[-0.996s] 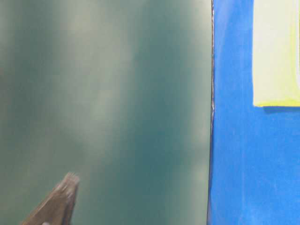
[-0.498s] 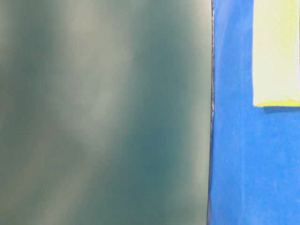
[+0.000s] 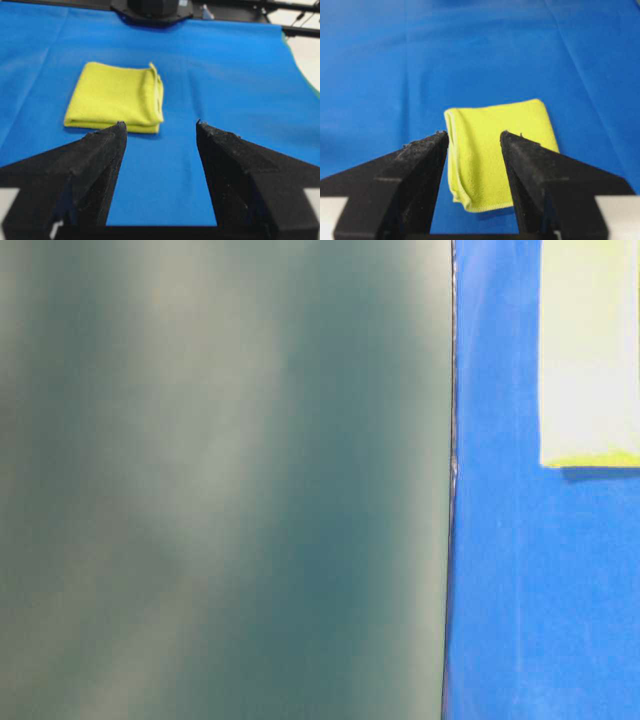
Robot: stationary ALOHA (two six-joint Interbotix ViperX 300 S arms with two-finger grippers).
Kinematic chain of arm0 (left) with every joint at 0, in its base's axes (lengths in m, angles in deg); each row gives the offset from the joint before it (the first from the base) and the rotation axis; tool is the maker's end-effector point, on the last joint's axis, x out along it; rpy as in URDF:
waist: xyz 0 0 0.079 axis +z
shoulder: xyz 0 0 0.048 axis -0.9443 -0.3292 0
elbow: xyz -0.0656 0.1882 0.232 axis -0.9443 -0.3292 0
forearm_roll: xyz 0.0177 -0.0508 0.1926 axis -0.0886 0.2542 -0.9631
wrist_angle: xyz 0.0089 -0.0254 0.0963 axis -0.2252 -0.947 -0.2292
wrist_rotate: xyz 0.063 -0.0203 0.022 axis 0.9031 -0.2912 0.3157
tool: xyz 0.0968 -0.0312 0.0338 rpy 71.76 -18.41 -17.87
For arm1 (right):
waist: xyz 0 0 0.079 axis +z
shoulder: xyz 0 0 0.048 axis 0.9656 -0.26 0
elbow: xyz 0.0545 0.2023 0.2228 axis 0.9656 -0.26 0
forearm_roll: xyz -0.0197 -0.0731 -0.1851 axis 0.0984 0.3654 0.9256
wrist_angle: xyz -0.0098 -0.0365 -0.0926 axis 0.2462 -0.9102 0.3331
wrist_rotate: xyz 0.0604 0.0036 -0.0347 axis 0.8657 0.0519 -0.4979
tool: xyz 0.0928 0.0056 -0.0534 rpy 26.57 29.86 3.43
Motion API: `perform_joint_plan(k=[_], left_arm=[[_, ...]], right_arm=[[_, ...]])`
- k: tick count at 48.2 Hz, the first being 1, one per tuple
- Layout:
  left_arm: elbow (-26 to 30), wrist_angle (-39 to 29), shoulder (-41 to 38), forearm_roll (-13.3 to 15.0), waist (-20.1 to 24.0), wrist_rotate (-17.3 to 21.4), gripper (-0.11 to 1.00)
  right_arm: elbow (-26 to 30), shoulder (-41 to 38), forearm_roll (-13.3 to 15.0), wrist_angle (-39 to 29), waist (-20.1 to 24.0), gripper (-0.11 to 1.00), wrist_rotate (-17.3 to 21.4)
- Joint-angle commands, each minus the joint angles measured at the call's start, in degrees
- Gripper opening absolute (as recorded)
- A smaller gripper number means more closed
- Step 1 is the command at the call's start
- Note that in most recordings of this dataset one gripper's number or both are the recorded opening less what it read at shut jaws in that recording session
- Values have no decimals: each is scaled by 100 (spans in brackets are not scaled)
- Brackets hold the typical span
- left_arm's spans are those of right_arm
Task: Fold a vertical towel.
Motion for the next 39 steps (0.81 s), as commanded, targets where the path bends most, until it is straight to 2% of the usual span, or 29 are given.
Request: perform_joint_plan(k=[1,39], left_arm=[[35,-18,88,0,18,9,55],[18,-97,97,0,18,26,55]], right_arm=[[62,-44,18,88,-18,53,9],[35,-70,9,70,-18,53,9]])
